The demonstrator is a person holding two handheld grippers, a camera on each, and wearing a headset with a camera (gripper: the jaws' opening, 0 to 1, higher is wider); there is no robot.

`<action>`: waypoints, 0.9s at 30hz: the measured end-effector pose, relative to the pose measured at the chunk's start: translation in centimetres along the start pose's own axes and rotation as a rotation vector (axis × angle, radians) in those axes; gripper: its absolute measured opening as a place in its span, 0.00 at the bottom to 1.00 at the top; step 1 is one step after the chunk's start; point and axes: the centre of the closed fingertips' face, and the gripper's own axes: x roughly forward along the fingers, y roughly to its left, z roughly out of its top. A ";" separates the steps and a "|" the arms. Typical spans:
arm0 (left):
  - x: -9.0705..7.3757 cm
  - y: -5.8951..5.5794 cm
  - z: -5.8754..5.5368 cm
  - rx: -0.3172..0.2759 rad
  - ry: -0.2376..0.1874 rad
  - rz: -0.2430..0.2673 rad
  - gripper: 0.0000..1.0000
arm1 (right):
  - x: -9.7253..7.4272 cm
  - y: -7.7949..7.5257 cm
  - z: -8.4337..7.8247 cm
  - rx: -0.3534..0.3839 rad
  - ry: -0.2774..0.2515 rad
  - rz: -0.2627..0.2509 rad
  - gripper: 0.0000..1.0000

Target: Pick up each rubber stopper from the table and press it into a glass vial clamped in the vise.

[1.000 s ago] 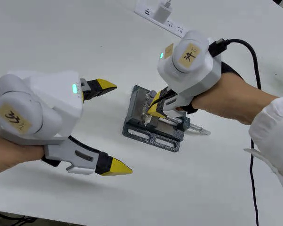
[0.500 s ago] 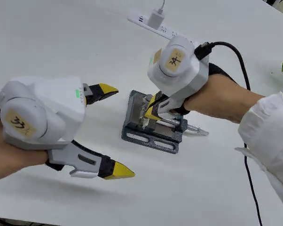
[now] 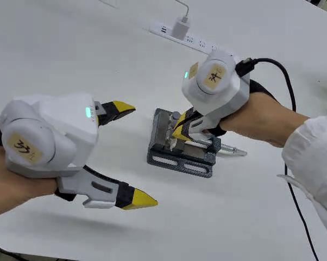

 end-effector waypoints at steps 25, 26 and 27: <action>-0.7 1.4 -0.5 0.023 0.053 0.042 0.97 | -6.4 0.6 -3.0 0.200 -0.283 -0.142 0.28; -0.8 1.5 -0.5 0.025 0.054 0.046 0.98 | -6.5 0.6 -3.3 0.211 -0.289 -0.148 0.30; -0.8 1.5 -0.5 0.026 0.054 0.048 0.98 | -6.6 0.6 -3.7 0.220 -0.294 -0.153 0.31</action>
